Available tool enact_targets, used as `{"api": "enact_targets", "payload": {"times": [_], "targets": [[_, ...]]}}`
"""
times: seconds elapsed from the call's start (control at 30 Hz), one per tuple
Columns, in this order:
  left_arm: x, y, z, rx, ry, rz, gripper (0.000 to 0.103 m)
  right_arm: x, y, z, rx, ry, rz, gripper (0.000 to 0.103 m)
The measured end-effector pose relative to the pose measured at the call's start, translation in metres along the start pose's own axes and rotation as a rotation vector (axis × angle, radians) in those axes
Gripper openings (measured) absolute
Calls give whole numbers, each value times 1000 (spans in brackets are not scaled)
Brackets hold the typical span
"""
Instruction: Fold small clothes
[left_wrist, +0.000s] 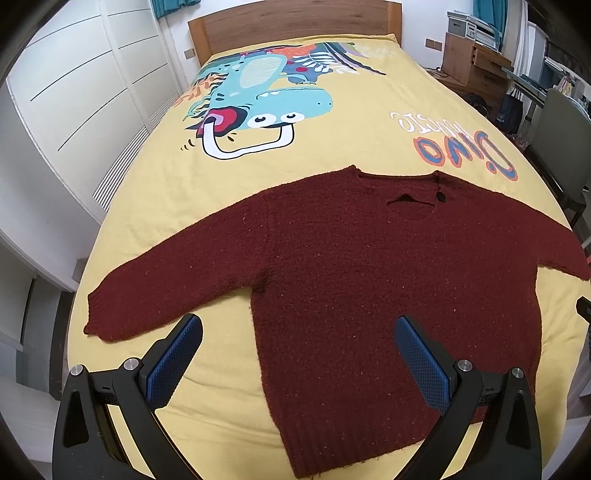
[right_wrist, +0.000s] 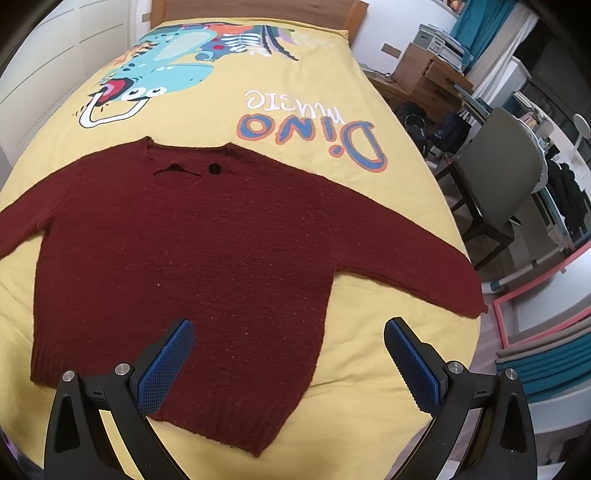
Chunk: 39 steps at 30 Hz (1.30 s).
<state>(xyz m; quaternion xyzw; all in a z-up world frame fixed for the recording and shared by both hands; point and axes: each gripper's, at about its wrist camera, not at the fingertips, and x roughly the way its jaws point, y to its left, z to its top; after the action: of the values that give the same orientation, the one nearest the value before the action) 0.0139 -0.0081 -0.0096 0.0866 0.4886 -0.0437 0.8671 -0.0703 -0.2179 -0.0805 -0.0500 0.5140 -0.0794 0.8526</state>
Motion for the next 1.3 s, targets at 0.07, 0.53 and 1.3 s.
{"api": "enact_targets", "payload": {"times": [0.07, 0.53, 1.3], "targets": [[1, 0, 0, 2, 1, 2, 102, 0, -1, 0, 0, -1, -2, 102], [8, -6, 2, 22, 17, -6, 102, 2, -9, 0, 0, -2, -16, 102], [63, -2, 21, 45, 61, -21, 102, 139, -246, -13, 580, -74, -35, 102]]}}
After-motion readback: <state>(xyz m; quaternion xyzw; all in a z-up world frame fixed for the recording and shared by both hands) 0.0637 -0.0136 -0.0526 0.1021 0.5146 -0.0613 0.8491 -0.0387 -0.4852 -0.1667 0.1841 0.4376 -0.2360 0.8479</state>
